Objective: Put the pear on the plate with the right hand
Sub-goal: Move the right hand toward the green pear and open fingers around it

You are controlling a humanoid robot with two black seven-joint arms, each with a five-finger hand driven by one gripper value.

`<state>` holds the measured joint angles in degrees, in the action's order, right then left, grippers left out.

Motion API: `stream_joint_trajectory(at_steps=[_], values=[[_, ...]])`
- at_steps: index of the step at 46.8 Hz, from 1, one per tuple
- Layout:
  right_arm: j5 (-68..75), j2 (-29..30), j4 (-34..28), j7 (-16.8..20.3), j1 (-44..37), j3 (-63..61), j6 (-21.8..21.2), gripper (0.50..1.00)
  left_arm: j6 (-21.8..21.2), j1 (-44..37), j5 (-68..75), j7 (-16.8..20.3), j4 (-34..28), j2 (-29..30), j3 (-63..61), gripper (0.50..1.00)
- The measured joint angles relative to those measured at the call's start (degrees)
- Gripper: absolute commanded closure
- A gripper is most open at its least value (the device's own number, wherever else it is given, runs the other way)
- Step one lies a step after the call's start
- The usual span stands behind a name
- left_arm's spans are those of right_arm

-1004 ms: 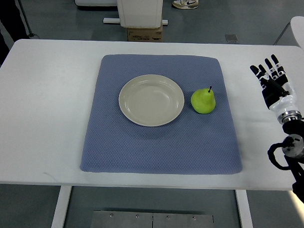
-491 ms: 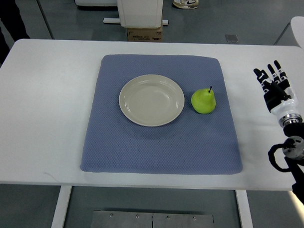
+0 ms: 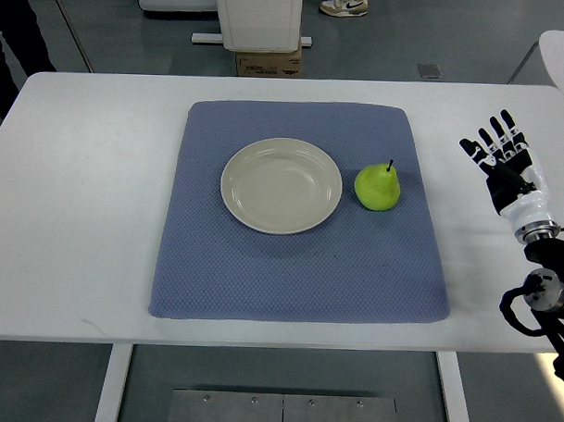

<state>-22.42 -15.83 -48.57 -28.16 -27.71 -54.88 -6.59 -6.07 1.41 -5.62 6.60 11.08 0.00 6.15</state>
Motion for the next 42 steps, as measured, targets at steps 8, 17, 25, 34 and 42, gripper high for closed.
stream_joint_trajectory(at_steps=[8,17,25,34,42], values=[[-0.85,-1.42,-0.24,-5.26,-0.93,5.45,0.30,0.500,0.00,0.00,0.00,0.00,0.01,0.00,0.00,0.500],[-7.15,-1.57,-0.47,-6.84,-1.16,7.27,0.43,0.502,0.00,0.00,0.00,0.00,0.02,0.00,0.00,0.500],[-9.69,-1.49,-0.49,-6.86,-2.73,9.45,1.34,0.502,0.00,0.00,0.00,0.00,0.02,0.00,0.00,0.500],[-10.62,-1.53,-0.49,-6.86,-4.87,14.87,4.39,0.502,0.00,0.00,0.00,0.00,0.02,0.00,0.00,0.500],[-12.27,-1.49,-0.49,-6.86,-5.31,16.56,5.05,0.502,0.01,0.00,0.00,0.00,0.03,0.00,0.00,0.500]])
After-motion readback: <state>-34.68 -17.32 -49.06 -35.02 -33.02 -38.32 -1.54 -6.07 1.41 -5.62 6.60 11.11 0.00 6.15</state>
